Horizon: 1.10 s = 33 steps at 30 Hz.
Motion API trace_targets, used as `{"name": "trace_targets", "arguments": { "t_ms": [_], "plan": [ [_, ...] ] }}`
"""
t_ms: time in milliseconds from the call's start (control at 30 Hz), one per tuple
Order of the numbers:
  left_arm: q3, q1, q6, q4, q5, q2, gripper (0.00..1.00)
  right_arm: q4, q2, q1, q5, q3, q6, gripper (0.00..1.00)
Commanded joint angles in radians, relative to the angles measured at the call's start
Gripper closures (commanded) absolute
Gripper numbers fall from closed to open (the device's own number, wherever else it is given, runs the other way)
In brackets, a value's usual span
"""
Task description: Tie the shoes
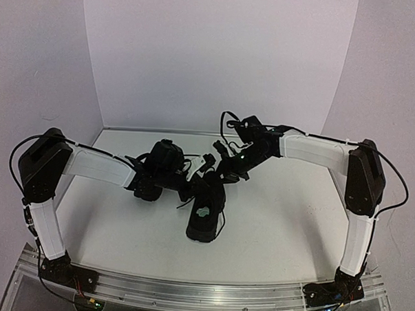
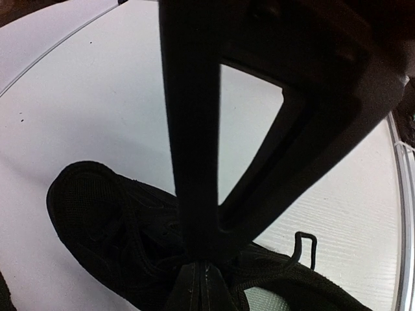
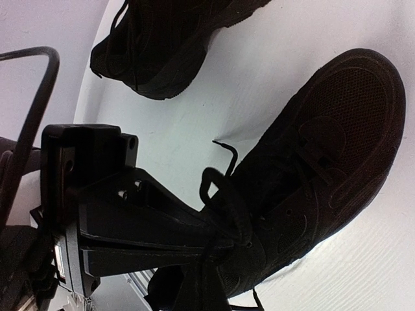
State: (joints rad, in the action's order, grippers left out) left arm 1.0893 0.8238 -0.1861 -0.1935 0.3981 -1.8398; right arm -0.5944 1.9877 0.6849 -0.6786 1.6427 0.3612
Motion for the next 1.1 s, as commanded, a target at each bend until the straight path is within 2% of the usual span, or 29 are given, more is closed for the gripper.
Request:
{"name": "trace_targets", "arguments": {
  "t_ms": [0,433,667,900,1067],
  "plan": [
    [0.007,0.0,0.084,-0.084,0.012,-0.016,1.0,0.033,-0.044,0.0,-0.054,-0.017,0.0,1.0],
    [-0.086,-0.008,0.23,-0.317,0.063,-0.038,1.0,0.101,-0.029,0.016,-0.11,-0.078,0.046,0.99],
    [-0.128,-0.031,0.266,-0.393,0.11,-0.051,1.0,0.102,-0.059,0.009,-0.111,-0.104,0.047,0.84],
    [-0.124,-0.034,0.245,-0.386,0.13,-0.061,1.0,0.105,-0.135,-0.071,-0.123,-0.106,0.07,0.69],
    [-0.118,-0.035,0.231,-0.376,0.137,-0.067,1.0,0.107,-0.132,-0.094,-0.107,-0.139,0.086,0.68]
  ]
}}
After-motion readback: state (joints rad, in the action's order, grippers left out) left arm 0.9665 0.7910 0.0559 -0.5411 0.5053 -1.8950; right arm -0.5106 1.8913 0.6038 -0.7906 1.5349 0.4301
